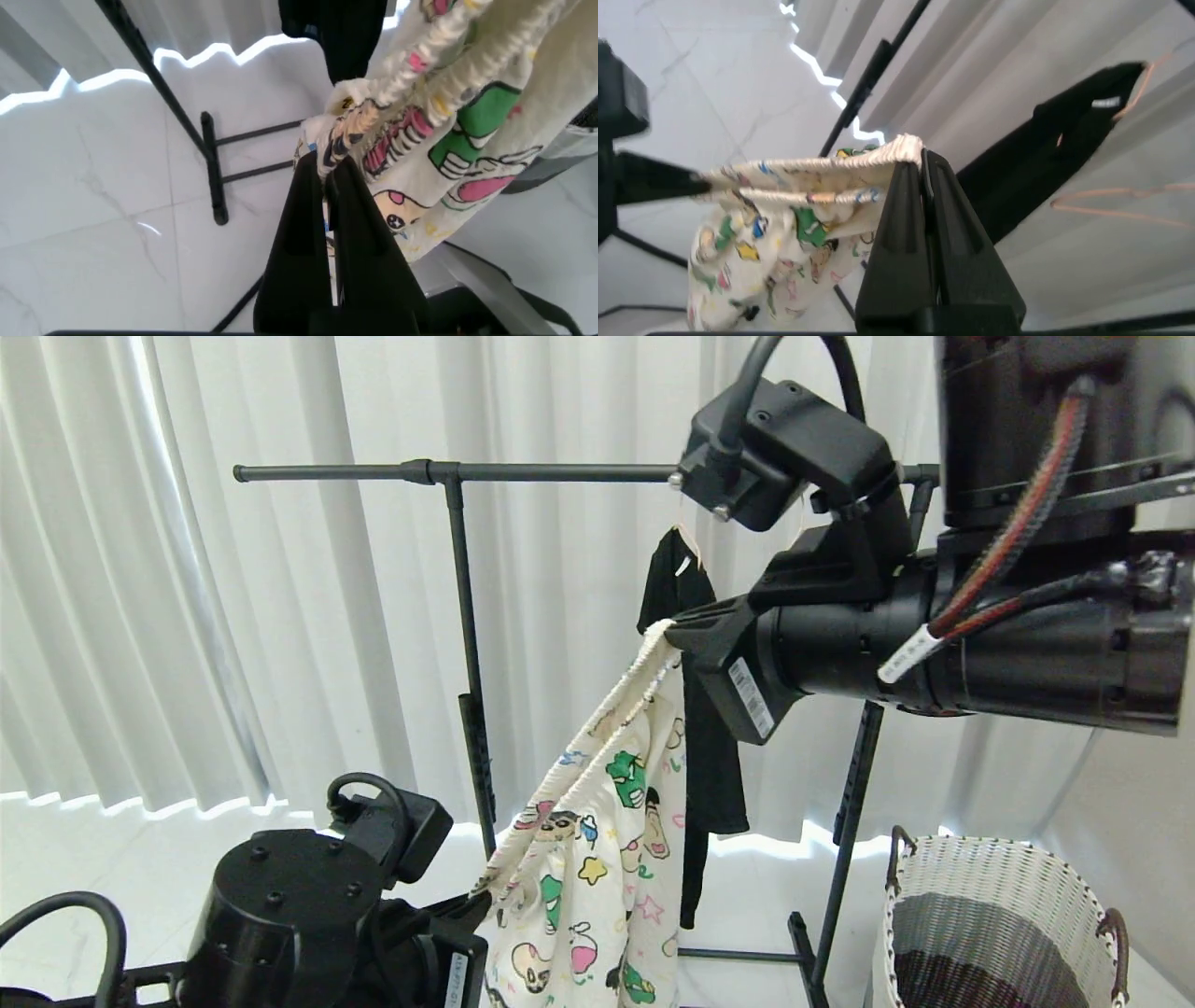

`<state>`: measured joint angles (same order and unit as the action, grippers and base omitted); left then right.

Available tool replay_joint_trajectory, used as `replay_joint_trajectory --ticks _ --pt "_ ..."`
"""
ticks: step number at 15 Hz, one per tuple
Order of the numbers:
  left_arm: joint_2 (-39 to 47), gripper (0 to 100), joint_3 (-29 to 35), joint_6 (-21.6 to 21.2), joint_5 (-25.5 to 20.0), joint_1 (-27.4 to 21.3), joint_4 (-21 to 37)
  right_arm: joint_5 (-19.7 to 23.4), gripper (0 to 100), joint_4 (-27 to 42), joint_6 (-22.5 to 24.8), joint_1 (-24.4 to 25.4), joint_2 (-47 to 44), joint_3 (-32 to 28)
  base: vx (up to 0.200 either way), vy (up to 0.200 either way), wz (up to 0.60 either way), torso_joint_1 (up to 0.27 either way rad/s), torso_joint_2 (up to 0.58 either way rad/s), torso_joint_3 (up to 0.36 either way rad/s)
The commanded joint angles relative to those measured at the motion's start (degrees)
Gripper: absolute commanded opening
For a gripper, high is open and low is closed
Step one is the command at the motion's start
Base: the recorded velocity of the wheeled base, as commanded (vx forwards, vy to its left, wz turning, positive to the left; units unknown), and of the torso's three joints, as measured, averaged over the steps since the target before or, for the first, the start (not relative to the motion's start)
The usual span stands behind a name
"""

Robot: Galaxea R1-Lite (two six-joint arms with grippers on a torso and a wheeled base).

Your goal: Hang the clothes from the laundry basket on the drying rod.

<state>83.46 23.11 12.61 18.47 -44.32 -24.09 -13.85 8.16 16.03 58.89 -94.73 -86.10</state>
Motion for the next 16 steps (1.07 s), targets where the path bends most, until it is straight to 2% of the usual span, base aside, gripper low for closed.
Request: replay_joint_trajectory --ticks 1,3,4,7,9,10,12,13,16 --pt "-6.11 0 -3.07 -3.82 -0.01 0.03 -0.87 -0.04 0 -0.07 -0.12 -2.47 6.14 5.77 0.0 0.0 0.0 0.0 0.0 0.0" --pt "-11.03 0 0.09 -5.84 -1.33 0.12 0.97 -0.04 0 -0.07 -0.12 -4.4 10.09 11.57 0.0 0.0 0.0 0.0 0.0 0.0" --pt "-12.53 0 4.31 -5.84 -1.33 0.38 6.86 -0.04 0 -0.07 -0.12 -5.37 12.29 14.56 0.0 0.0 0.0 0.0 0.0 0.0" --pt "-15.43 0 21.8 -5.49 -1.68 0.29 29.8 -0.04 0 -0.07 -0.83 -6.25 17.65 20.89 0.0 0.0 0.0 0.0 0.0 0.0" --pt "-14.64 0 31.99 -5.49 -2.38 0.2 38.5 -0.04 0 -0.07 -1.53 -6.25 19.67 22.56 0.0 0.0 0.0 0.0 0.0 0.0" --pt "-14.46 0 38.15 -5.49 -5.46 0.2 43.25 -0.04 0 -0.07 -1.79 -6.42 20.38 22.73 0.0 0.0 0.0 0.0 0.0 0.0" --pt "-15.08 0 44.12 -5.4 -11.7 0.29 46.85 -0.04 0 -1.12 -1.97 -7.56 20.9 22.03 0.0 0.0 0.0 0.0 0.0 0.0" --pt "-15.08 0 45.0 -5.4 -13.46 0.38 46.94 -0.04 0 -1.92 -2.06 -7.74 20.99 21.5 0.0 0.0 0.0 0.0 0.0 0.0" --pt "-14.64 0 48.69 -5.31 -13.72 0.99 46.68 0.05 0 -4.55 -2.06 -7.83 20.99 17.64 0.0 0.0 0.0 0.0 0.0 0.0"
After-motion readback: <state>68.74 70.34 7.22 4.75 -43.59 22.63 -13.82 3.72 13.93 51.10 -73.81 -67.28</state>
